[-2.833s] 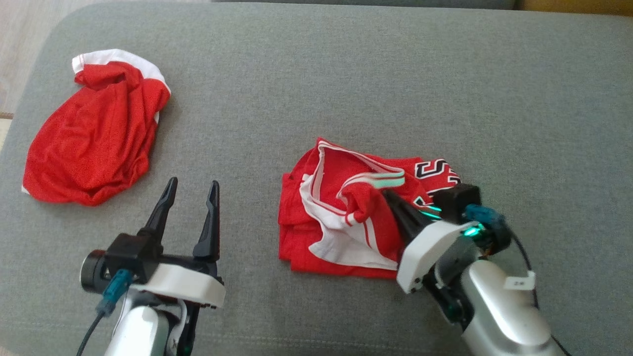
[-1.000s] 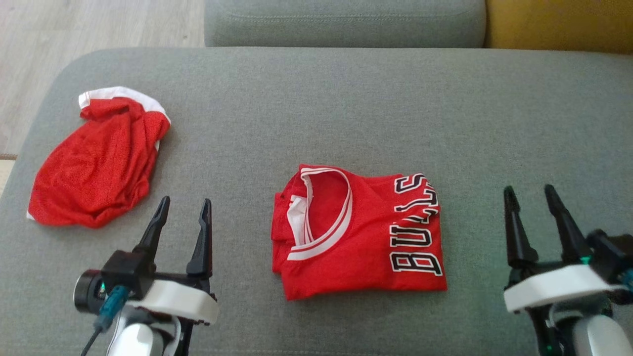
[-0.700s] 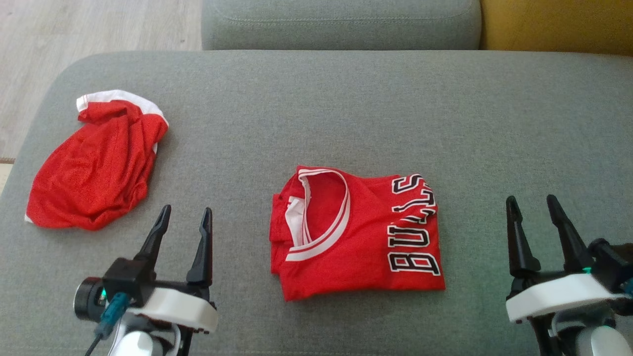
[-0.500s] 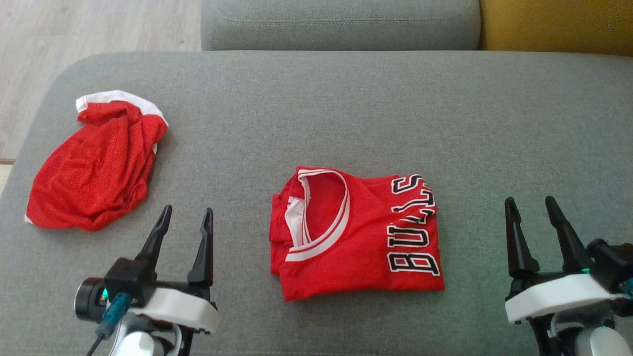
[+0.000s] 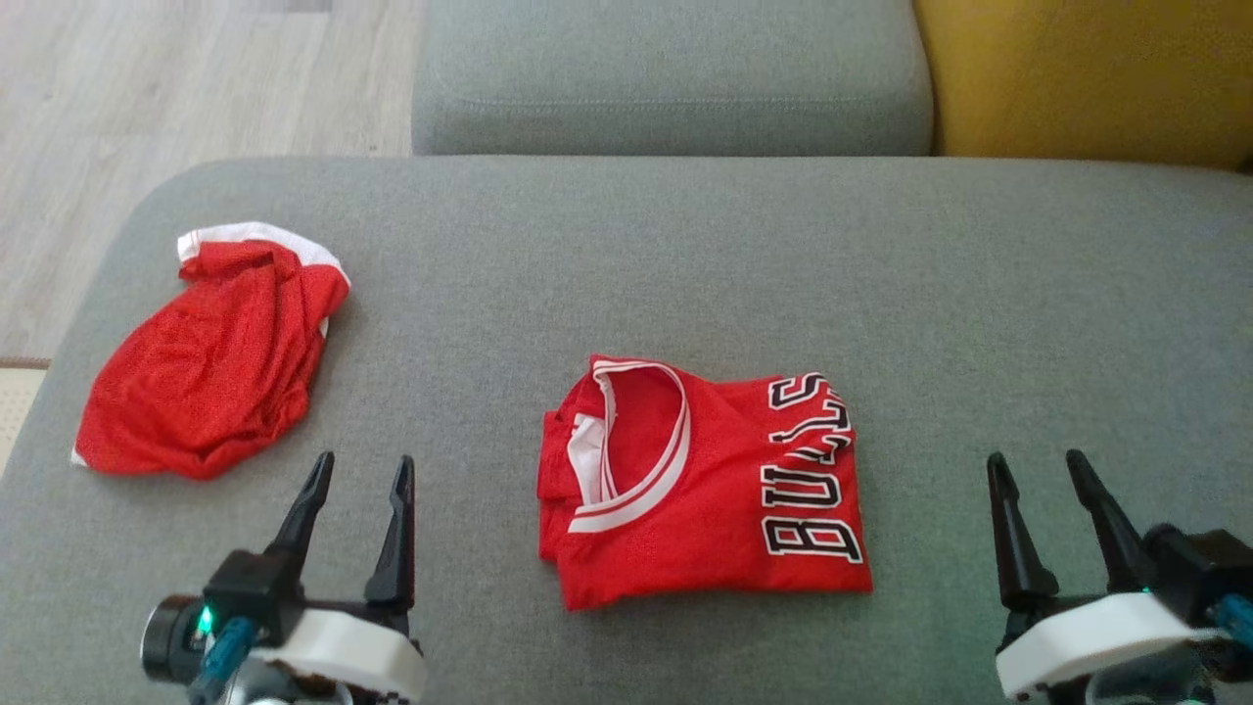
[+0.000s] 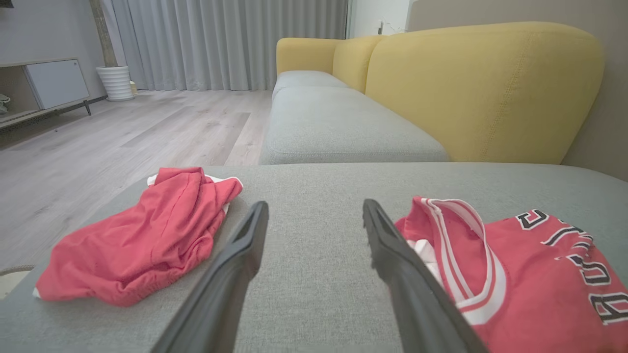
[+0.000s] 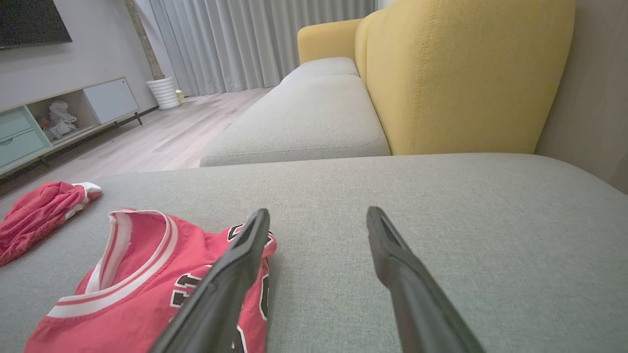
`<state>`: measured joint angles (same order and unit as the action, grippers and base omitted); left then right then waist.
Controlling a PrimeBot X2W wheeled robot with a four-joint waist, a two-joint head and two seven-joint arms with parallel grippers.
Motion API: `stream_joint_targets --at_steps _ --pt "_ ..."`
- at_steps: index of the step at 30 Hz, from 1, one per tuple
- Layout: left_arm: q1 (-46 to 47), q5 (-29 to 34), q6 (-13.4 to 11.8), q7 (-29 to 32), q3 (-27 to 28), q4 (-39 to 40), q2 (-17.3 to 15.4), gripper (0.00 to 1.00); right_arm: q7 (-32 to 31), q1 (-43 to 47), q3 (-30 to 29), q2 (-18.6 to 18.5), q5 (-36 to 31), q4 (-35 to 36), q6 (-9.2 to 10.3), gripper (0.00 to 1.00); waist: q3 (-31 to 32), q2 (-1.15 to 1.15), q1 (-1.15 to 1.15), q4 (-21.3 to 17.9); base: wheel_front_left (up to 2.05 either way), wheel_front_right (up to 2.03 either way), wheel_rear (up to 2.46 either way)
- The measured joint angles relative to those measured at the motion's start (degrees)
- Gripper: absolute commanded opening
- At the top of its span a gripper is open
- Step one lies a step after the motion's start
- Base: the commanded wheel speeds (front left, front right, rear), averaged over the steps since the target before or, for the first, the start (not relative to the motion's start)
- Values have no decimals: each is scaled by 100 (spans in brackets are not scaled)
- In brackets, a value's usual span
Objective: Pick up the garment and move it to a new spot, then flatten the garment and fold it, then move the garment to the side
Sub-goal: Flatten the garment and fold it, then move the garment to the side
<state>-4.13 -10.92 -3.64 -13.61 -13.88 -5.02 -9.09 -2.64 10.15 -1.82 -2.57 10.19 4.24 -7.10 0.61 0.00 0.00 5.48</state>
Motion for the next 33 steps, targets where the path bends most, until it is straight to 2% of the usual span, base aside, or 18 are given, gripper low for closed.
stream_joint_targets --at_steps 11,33 --pt "-177 -32 -73 90 -7 103 -125 100 -92 120 35 5 -19 134 0 100 160 0 0 -5 0 0 0" --pt "-181 -135 -141 138 -49 113 -149 100 -141 134 69 7 -19 172 0 100 122 0 0 15 0 0 0"
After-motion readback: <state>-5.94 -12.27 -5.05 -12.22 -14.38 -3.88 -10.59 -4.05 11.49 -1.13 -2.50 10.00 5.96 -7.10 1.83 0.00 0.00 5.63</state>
